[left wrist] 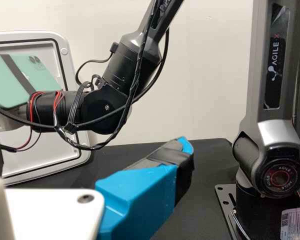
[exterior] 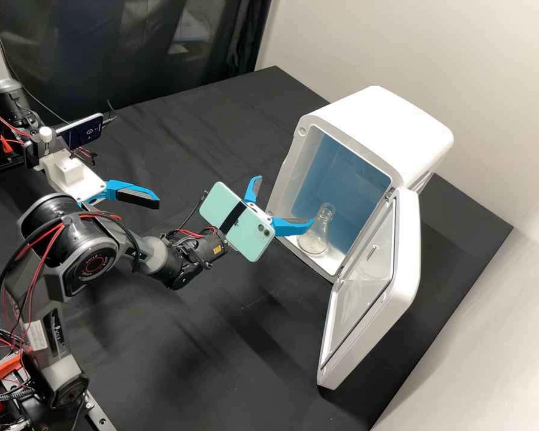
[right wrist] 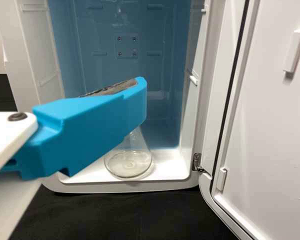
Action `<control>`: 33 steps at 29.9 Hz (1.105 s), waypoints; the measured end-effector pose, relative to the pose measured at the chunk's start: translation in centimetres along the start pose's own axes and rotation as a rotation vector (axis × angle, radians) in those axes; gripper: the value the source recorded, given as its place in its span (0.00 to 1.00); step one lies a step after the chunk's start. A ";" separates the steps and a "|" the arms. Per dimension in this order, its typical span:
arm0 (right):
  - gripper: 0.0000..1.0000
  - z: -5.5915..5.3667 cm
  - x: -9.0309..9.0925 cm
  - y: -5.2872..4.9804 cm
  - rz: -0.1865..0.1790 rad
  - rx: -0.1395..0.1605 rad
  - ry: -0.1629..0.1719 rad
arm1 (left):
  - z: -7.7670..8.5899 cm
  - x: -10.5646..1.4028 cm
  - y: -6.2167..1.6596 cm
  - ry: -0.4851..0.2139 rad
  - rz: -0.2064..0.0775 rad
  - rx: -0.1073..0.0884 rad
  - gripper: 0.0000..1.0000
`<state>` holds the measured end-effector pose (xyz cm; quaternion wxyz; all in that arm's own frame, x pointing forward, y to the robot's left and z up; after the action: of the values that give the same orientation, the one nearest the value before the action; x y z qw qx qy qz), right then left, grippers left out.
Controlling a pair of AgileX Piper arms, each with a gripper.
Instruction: Take the flask out of the incubator
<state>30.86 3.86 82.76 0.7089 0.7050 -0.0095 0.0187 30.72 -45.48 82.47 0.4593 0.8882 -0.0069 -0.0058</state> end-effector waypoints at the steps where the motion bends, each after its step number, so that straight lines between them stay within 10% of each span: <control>1: 1.00 0.0 0.0 0.0 0.000 0.000 0.000 | 0.0 0.0 0.00 0.000 0.000 0.000 1.00; 18: 1.00 0.0 0.0 0.0 0.000 0.000 0.000 | -0.3 -0.2 -0.30 0.005 -0.003 0.004 1.00; 33: 1.00 0.0 0.0 0.0 0.000 0.000 0.000 | -5.2 -1.5 -3.60 0.130 -0.089 -0.037 1.00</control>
<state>30.86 3.86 82.76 0.7089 0.7050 -0.0095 0.0187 29.30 -39.15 82.53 0.4746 0.8774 0.0627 0.0311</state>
